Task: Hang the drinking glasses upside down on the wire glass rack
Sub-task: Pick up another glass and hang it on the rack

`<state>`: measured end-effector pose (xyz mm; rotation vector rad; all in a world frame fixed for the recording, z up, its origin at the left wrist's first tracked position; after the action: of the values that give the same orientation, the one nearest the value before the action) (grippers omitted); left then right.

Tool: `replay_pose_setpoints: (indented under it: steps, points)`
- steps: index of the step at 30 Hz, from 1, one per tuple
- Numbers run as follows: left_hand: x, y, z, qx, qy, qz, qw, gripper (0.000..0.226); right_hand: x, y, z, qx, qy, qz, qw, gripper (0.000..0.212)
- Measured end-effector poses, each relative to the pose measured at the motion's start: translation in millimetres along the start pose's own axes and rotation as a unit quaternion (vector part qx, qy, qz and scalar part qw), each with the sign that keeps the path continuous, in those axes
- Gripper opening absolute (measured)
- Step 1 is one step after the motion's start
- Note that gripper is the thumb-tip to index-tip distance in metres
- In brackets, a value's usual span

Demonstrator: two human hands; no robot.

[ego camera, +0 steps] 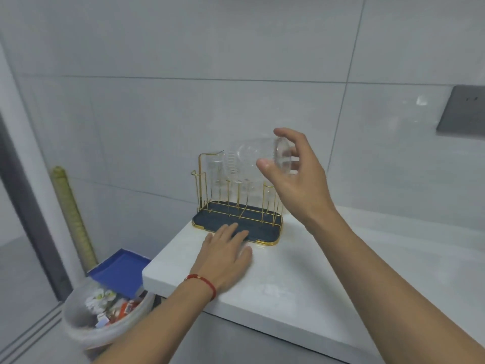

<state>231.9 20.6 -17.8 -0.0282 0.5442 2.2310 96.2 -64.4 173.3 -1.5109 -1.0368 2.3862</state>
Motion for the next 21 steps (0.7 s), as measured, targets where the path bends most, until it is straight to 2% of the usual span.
replay_pose_setpoints:
  steps: [9, 14, 18, 21]
  points:
    - [0.4, -2.4, -2.1, 0.011, -0.01, 0.006, 1.0, 0.055, -58.2, -10.6, -116.4, 0.117, -0.159, 0.058, 0.979, 0.061]
    - [1.0, -1.2, 0.2, 0.01, 0.002, 0.002, 1.0, 0.053, -65.0, 6.0, -165.3, 0.21, -0.273, 0.06, 0.937, 0.062]
    - [0.5, -0.9, -0.5, 0.001, 0.01, 0.0, 1.0, 0.052, -58.9, 22.4, -187.0, 0.287, -0.319, 0.075, 0.9, 0.063]
    - [0.9, 0.2, 2.3, 0.002, 0.025, -0.002, 1.0, 0.048, -52.6, 31.8, -194.7, 0.305, -0.346, 0.087, 0.883, 0.062]
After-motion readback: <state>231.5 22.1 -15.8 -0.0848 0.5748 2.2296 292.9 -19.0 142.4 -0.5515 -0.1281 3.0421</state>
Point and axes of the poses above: each hand's wrist, its own x-axis away from the middle knuckle, its own z-axis out of the back of the hand, y = z × x, the point moved 9 cm from there along -x, towards the middle knuckle, and after that the axes turned 9 degrees about z, right-handed, at the moved point
